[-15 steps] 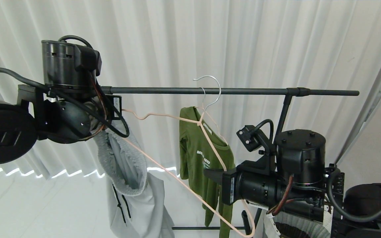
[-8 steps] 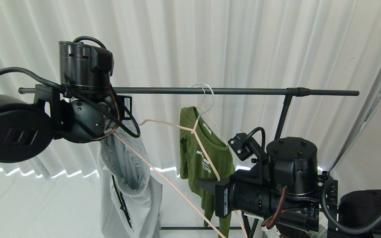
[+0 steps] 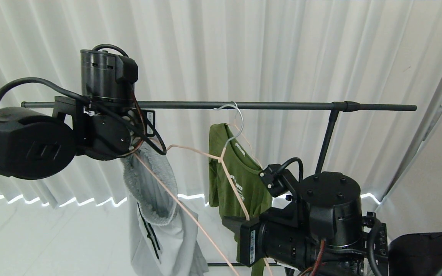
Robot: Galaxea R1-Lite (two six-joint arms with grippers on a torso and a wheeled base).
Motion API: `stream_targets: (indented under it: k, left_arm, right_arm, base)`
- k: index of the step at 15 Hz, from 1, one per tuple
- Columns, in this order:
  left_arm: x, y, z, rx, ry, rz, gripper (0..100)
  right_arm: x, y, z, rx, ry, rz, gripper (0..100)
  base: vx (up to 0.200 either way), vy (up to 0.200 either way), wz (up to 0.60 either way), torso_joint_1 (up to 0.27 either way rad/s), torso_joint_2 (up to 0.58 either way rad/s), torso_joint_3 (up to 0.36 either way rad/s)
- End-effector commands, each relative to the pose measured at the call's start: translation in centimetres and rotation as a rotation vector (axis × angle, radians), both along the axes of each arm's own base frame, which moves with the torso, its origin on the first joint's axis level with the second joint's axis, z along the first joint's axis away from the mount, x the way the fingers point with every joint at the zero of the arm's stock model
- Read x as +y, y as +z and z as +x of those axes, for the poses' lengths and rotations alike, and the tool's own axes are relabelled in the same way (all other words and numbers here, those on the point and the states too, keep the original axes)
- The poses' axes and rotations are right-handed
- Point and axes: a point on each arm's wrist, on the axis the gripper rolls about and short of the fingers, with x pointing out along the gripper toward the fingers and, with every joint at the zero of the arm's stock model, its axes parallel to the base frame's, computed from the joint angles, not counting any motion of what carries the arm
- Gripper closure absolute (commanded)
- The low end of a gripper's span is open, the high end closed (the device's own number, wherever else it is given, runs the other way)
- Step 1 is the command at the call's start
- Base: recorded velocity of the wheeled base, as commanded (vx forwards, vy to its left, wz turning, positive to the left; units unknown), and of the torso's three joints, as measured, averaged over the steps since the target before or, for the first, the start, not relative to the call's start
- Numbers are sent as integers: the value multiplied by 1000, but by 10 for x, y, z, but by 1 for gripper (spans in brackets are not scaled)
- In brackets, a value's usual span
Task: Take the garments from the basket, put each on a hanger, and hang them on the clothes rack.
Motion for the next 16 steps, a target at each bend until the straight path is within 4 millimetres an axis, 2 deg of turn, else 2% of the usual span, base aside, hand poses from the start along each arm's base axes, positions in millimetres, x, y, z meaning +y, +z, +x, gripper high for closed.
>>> stream_targets:
  k: [1,4,9,12,16]
  left_arm:
    - [6,-1,1,2,44,15,100]
    - [5,-2,-3,18,45,27,100]
    - [-10,1,-12,7,-3,15,100]
    - [-23,1,-17,-2,-40,-8,100]
    - [-27,-1,-15,0,-46,-8,100]
  right_arm:
    - [-4,1,5,-7,-35,2,100]
    - [-7,10,9,-25,-54,25,100]
    - [-7,18,18,-49,-100,48,100]
    - [-4,17,15,-46,-84,46,100]
    - [9,7,2,-28,-26,23,100]
  base:
    - [0,0,0,0,0,0]
    - [0,0,0,0,0,0]
    - [0,0,0,0,0,0]
    - [0,0,0,0,0,0]
    - [0,0,0,0,0,0]
